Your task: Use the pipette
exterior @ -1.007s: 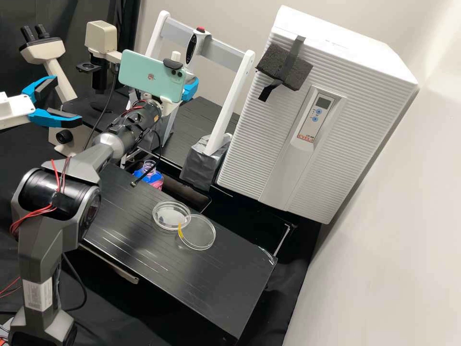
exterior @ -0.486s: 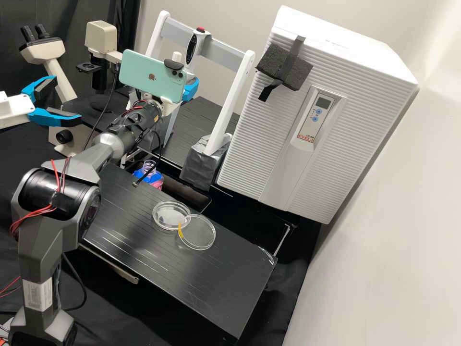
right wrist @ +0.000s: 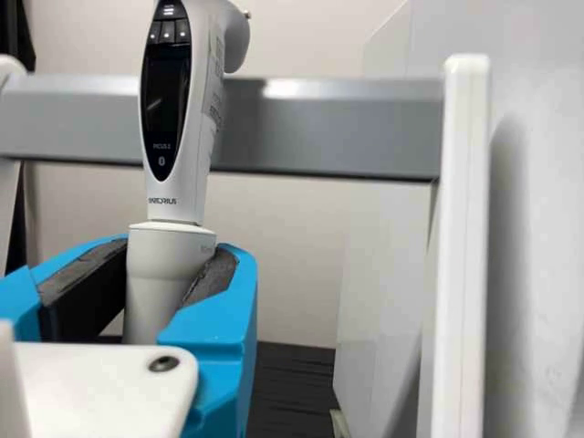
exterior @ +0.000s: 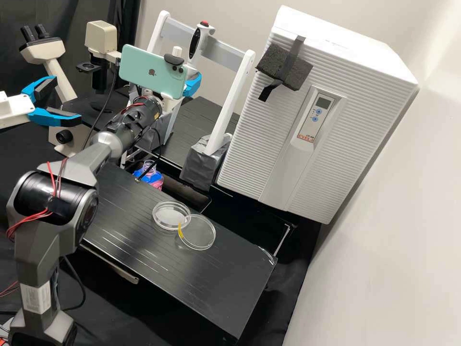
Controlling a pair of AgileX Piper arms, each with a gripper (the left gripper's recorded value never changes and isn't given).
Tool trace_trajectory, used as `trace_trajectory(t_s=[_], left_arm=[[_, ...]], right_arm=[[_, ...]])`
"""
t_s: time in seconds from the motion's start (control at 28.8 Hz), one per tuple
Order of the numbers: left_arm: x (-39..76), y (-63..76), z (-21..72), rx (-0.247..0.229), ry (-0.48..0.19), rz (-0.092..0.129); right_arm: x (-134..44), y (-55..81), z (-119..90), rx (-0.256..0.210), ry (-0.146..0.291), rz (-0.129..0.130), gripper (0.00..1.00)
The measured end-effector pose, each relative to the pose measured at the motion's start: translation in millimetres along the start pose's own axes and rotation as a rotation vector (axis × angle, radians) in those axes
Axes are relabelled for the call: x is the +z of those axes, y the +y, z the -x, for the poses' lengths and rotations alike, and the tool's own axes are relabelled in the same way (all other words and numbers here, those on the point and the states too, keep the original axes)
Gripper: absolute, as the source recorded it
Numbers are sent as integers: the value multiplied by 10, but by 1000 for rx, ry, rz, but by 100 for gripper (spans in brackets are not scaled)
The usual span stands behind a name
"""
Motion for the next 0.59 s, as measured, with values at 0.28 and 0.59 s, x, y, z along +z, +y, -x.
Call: trace_trajectory(t_s=[0.28,0.59], left_arm=[[-10,-54,-16,-19,3,1],[37,-307,-109,-106,-17,22]], right_arm=[[-103,134,144,74,39,-10,0],[-64,-39,409,80,51,-42,0]])
